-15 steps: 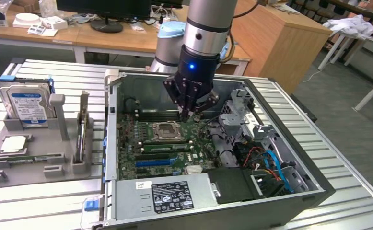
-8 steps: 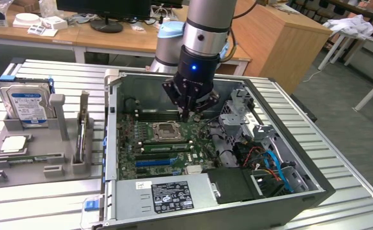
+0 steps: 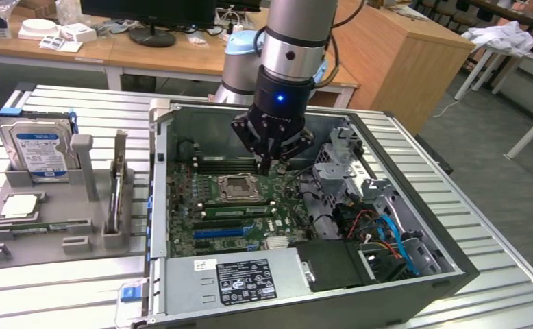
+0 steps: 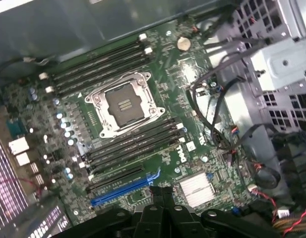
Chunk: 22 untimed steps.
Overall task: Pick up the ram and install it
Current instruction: 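Press down the ram until it locks into place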
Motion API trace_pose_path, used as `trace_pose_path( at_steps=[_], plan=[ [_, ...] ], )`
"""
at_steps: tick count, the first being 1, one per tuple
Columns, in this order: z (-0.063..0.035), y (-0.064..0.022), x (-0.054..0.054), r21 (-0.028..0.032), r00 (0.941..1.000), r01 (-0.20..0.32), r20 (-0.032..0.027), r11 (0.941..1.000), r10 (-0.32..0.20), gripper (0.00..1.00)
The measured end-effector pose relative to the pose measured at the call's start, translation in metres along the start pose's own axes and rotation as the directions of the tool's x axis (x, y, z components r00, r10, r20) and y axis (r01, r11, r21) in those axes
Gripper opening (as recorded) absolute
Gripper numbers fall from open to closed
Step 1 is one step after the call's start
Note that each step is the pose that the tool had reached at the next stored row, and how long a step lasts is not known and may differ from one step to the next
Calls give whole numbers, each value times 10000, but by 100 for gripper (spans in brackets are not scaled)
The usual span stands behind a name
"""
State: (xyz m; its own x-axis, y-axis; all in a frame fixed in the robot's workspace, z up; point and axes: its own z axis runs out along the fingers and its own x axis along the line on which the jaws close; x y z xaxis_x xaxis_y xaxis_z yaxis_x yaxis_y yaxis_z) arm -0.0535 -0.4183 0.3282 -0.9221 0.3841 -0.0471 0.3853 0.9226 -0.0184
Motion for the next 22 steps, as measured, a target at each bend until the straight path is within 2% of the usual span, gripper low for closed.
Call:
trace_pose_path(
  at_steps=[4, 5, 9, 14, 19, 20, 22],
  plan=[
    [5, 0, 0, -21, 9975, 704, 19, 9975, -704, 11],
    [9, 0, 0, -37, 9931, 1176, 32, 9931, -1176, 11],
    [14, 0, 1, -57, 9842, 1770, 48, 9842, -1770, 11],
    [21, 1, 1, -82, 9665, 2565, 73, 9665, -2564, 11],
    [28, 1, 2, -104, 9445, 3284, 97, 9445, -3283, 11],
    [30, 1, 3, -113, 9375, 3478, 105, 9375, -3477, 11],
    [29, 1, 3, -112, 9375, 3479, 104, 9375, -3477, 11]
  ],
)
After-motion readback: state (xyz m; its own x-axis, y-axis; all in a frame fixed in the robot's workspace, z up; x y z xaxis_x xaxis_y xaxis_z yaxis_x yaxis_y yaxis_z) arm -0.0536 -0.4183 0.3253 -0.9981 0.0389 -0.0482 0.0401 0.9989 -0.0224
